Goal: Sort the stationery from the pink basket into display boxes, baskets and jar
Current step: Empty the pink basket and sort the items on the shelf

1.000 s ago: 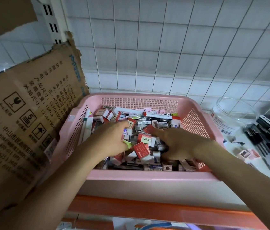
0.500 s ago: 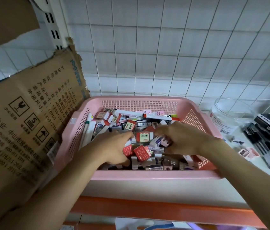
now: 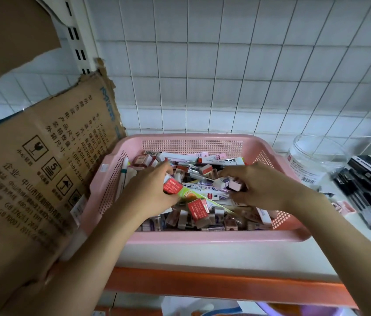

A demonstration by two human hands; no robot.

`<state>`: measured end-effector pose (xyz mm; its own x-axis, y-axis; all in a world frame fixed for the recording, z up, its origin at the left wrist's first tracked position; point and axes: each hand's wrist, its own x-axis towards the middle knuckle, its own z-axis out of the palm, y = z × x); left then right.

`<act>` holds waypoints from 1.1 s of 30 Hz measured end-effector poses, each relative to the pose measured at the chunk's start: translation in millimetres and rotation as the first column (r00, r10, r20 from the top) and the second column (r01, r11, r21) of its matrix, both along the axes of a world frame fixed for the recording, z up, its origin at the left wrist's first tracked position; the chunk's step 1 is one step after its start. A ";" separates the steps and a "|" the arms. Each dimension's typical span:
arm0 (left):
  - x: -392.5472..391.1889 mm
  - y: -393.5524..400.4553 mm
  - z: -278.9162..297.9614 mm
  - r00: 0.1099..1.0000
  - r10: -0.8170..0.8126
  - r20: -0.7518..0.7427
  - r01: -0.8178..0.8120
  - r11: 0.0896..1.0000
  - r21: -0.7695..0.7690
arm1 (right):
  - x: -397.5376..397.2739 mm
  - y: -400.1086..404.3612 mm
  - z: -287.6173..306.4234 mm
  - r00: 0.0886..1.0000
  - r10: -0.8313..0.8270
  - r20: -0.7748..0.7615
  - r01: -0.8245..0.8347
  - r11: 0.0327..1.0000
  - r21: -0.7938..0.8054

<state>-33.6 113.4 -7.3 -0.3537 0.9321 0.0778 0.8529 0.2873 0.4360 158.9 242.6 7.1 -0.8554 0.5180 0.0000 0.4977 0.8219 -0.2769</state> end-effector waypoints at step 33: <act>17.8 2.0 4.5 0.989 -0.087 -0.119 0.003 0.818 -0.574 | 15.3 -11.4 -12.4 0.932 -0.250 -0.263 0.249 0.968 -0.036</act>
